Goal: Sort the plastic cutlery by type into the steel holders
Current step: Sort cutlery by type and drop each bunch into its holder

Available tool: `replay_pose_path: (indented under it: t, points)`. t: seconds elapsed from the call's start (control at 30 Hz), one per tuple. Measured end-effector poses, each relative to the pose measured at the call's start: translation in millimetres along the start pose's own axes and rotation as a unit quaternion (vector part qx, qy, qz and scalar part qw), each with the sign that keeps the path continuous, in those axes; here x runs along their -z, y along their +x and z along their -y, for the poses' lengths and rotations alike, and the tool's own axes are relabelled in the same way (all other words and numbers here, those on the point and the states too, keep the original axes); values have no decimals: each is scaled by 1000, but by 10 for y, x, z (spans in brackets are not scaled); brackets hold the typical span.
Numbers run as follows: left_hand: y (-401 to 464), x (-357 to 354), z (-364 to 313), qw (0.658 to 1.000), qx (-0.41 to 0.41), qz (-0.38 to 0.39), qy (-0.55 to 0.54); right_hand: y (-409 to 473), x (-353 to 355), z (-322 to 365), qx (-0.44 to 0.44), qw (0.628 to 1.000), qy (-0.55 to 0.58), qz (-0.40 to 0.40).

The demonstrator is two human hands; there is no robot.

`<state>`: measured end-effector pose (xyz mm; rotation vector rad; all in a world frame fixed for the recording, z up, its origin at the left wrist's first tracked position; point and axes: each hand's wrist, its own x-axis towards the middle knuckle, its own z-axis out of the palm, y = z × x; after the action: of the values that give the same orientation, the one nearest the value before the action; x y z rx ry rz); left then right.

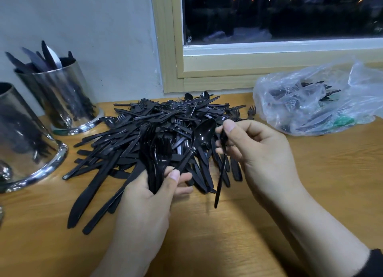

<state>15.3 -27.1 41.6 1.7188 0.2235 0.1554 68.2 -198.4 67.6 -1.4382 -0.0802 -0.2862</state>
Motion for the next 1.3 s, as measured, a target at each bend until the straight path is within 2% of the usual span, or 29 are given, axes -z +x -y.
replay_pose_path:
  t: [0.33, 0.5, 0.67, 0.87, 1.1, 1.3]
  points:
    - [-55, -29, -45, 999, 25, 36, -31, -55, -99, -124, -7, 994, -104, -18]
    - [-49, -22, -18, 998, -2, 59, -14, -19, -121, -175, -4, 999, -29, -21]
    - [-47, -8, 3, 997, -7, 82, 6, -20, -106, -160, 0, 996, -83, 36]
    - [-123, -27, -50, 998, 6, 62, 19, -36, -126, -140, -9, 998, -58, 6]
    - [-120, -38, -82, 992, 21, 87, 91, -58, -146, -171, -1, 998, -64, -7]
    - [-97, -36, -45, 990, 10, 108, 87, -93, -170, -224, -14, 998, -66, 5]
